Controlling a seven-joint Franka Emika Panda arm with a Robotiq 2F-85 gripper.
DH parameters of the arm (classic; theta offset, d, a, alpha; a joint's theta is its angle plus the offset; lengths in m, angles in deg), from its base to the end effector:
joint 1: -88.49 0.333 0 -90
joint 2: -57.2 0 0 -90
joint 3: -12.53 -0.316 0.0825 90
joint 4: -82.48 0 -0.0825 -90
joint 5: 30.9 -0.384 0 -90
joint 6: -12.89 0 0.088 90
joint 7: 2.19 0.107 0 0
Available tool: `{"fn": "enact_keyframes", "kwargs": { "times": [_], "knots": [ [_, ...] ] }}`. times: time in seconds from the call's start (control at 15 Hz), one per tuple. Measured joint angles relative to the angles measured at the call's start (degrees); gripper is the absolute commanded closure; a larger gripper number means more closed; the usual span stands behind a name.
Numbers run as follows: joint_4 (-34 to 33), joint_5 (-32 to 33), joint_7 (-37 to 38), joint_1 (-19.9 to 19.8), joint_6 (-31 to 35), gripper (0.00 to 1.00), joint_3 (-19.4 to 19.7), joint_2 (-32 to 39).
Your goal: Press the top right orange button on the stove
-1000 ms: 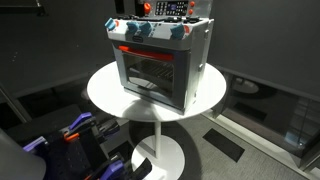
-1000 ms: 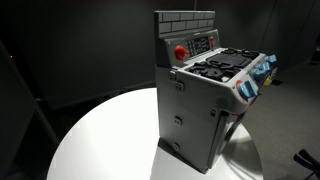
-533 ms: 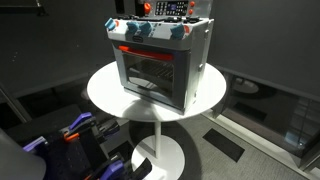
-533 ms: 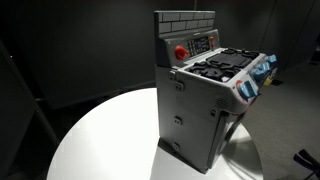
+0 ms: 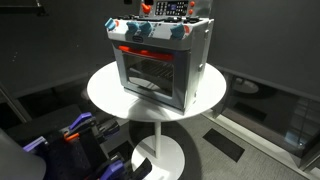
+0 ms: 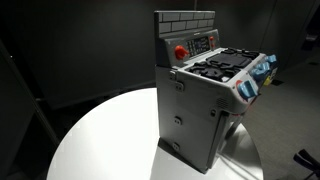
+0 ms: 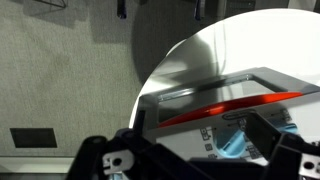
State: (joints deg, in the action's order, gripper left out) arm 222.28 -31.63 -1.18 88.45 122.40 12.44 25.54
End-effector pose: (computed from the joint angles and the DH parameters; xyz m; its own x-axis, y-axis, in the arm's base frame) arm 0.3855 0.0013 0.4993 0.9995 -0.0212 0.0237 -0.0209 -0.9997 -0.0117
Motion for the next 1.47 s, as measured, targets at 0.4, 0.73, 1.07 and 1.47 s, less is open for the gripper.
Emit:
{"fn": "enact_keyframes", "kwargs": {
  "times": [0.4, 0.73, 1.07, 1.47],
  "knots": [
    [-6.5, 0.25, 1.15, -0.12, 4.76, 0.0, -0.07, 7.02],
    [-12.01, 1.87, 3.89, -0.2, 11.06, 0.0, -0.45, 14.73],
    [-17.11, 4.46, 7.69, -0.2, 16.7, 0.0, -1.06, 21.68],
    [-23.12, 7.44, 11.42, -0.17, 18.79, 0.0, -1.35, 28.14]
  ]
}}
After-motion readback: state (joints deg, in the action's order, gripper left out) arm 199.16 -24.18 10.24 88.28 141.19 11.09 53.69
